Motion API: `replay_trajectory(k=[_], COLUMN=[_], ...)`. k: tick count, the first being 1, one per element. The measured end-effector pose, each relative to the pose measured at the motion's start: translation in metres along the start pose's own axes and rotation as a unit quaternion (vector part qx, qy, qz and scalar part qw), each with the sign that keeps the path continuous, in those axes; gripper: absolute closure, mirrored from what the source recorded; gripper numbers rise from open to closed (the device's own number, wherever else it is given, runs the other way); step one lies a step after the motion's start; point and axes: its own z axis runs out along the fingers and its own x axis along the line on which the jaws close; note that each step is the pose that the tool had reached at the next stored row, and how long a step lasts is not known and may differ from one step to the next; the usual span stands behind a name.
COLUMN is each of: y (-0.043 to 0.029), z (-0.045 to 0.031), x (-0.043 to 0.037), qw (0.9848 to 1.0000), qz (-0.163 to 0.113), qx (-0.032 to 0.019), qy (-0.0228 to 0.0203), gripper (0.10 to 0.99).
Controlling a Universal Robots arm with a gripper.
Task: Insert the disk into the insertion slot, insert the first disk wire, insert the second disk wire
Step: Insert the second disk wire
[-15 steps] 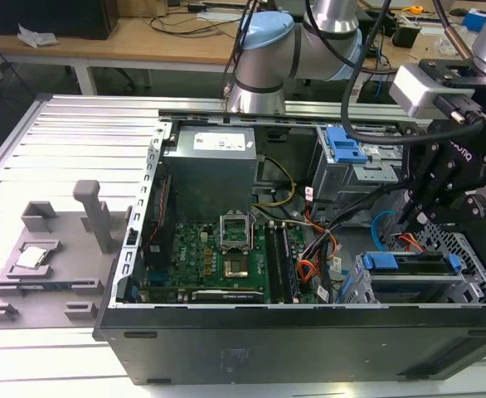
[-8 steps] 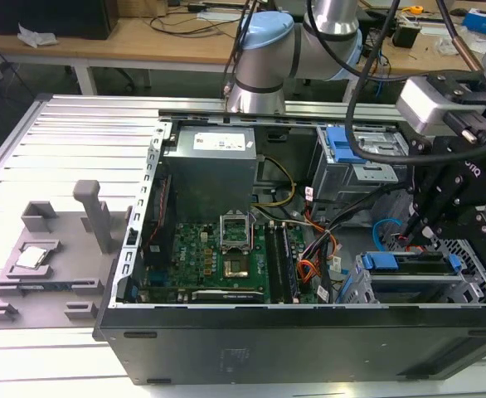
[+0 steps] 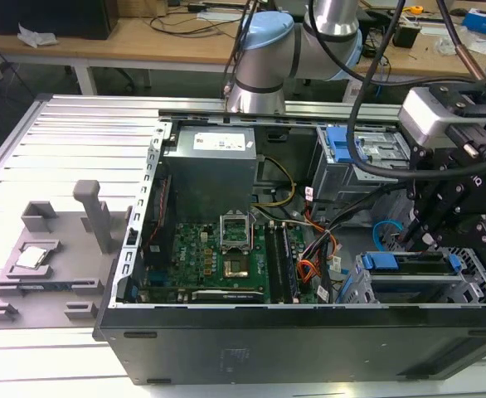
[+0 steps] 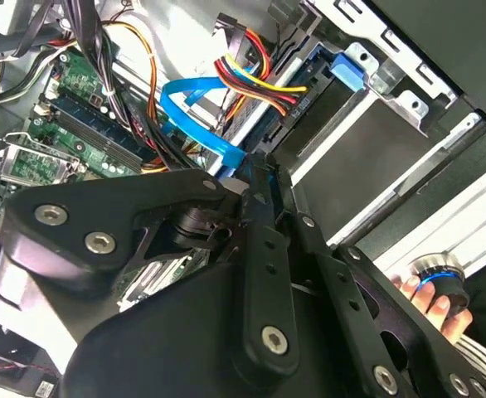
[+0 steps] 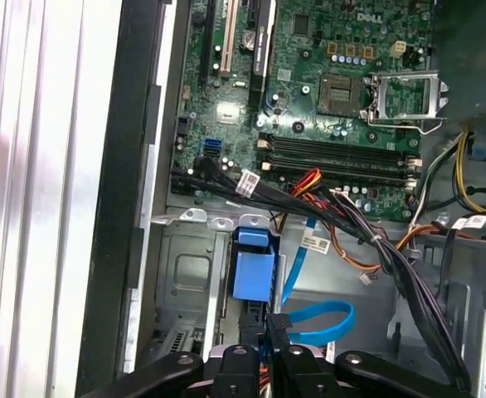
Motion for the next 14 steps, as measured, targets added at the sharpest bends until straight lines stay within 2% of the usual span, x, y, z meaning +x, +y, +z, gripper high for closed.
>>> replay_trajectory(k=[3,14], y=[-0.0046,-0.0112], z=[0.0071,0.0150], x=[0.0018,0.0025], qw=[1.0000,0.9998], qz=[0.001,0.020], qx=[-0.0017,-0.0027], qy=[-0.0005,-0.0020], gripper=[0.922,0.922])
